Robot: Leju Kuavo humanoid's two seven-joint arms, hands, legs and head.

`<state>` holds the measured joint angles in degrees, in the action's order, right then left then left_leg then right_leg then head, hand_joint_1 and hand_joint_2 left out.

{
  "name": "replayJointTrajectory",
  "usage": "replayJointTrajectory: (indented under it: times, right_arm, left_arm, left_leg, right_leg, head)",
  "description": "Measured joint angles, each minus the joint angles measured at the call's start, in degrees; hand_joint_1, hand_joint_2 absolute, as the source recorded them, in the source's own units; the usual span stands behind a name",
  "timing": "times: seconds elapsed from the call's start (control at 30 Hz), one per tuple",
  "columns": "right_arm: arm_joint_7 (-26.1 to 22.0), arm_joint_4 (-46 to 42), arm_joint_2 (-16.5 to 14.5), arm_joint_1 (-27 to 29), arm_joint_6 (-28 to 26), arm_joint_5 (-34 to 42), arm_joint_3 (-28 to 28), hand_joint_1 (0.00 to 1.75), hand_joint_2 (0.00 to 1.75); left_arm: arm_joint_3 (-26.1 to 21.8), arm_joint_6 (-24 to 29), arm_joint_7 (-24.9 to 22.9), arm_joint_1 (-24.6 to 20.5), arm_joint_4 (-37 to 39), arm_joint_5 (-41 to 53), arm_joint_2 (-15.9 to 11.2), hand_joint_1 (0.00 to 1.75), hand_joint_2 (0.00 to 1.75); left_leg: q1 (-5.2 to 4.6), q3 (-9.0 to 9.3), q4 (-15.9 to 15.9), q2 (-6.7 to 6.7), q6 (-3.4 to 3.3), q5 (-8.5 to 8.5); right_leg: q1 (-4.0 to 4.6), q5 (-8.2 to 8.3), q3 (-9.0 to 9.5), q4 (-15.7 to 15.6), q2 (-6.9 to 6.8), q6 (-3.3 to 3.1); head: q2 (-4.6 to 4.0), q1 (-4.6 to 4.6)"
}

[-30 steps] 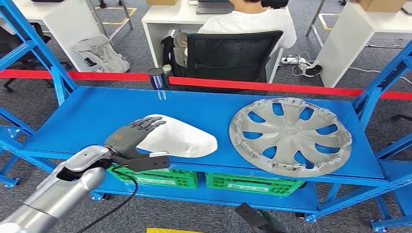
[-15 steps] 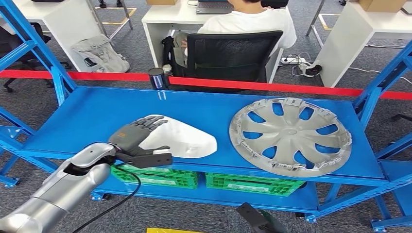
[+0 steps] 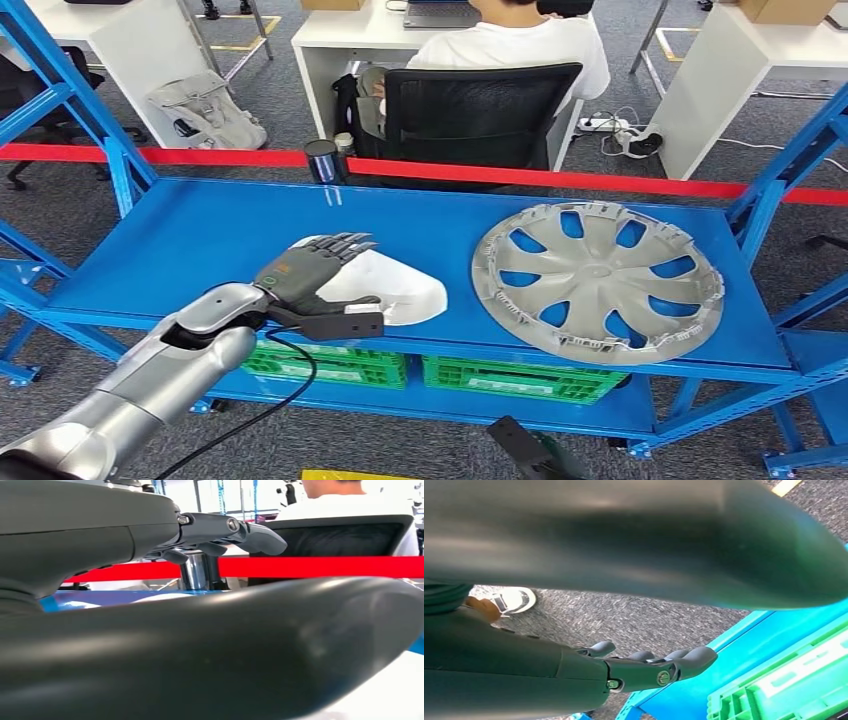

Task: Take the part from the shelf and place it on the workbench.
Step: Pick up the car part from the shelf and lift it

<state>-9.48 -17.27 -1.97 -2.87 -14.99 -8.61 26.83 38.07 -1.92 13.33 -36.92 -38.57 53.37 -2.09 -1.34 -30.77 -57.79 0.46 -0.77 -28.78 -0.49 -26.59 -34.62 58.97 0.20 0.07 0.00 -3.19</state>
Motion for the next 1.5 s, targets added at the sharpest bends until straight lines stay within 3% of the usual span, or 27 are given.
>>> replayJointTrajectory:
  times: [0.23, 0.37, 0.77, 1.5]
  right_arm:
    - [-0.4, 0.0, 0.0, 0.2, 0.0, 0.1, 0.0, 0.00, 0.00]
    - [-0.8, 0.0, 0.0, 0.5, 0.0, 0.0, 0.0, 0.00, 0.00]
    - [-0.7, 0.0, 0.0, 0.6, -0.2, 0.1, 0.0, 0.00, 0.00]
    - [-0.1, 0.0, 0.0, 0.6, -0.2, 0.4, 0.0, 0.00, 0.00]
  left_arm:
    - [1.4, 0.0, 0.1, 1.1, 0.0, -1.0, 0.1, 0.00, 0.00]
    - [1.8, 0.0, -0.1, 1.4, 0.0, -1.3, 0.2, 0.00, 1.75]
    - [2.6, -0.2, -0.1, 0.2, 0.0, -1.7, 1.7, 0.00, 1.75]
    - [3.1, -0.2, 0.1, 0.1, 1.5, -2.5, 1.8, 0.00, 1.75]
  left_leg:
    - [0.00, 0.00, 0.0, 0.00, 0.00, 0.00]
    - [0.00, -0.01, 0.0, -0.01, 0.00, 0.00]
    - [0.00, -0.01, 0.0, 0.00, 0.00, 0.00]
    - [0.00, -0.01, 0.0, -0.01, 0.00, 0.00]
  right_leg:
    - [0.00, 0.00, 0.00, 0.0, 0.00, 0.00]
    - [0.00, 0.00, 0.00, 0.0, 0.00, 0.00]
    - [0.00, 0.00, 0.00, 0.0, 0.00, 0.00]
    - [0.00, 0.00, 0.00, 0.0, 0.00, 0.00]
  head:
    - [0.00, 0.00]
    - [0.01, -0.01]
    - [0.00, -0.01]
    - [0.00, -0.01]
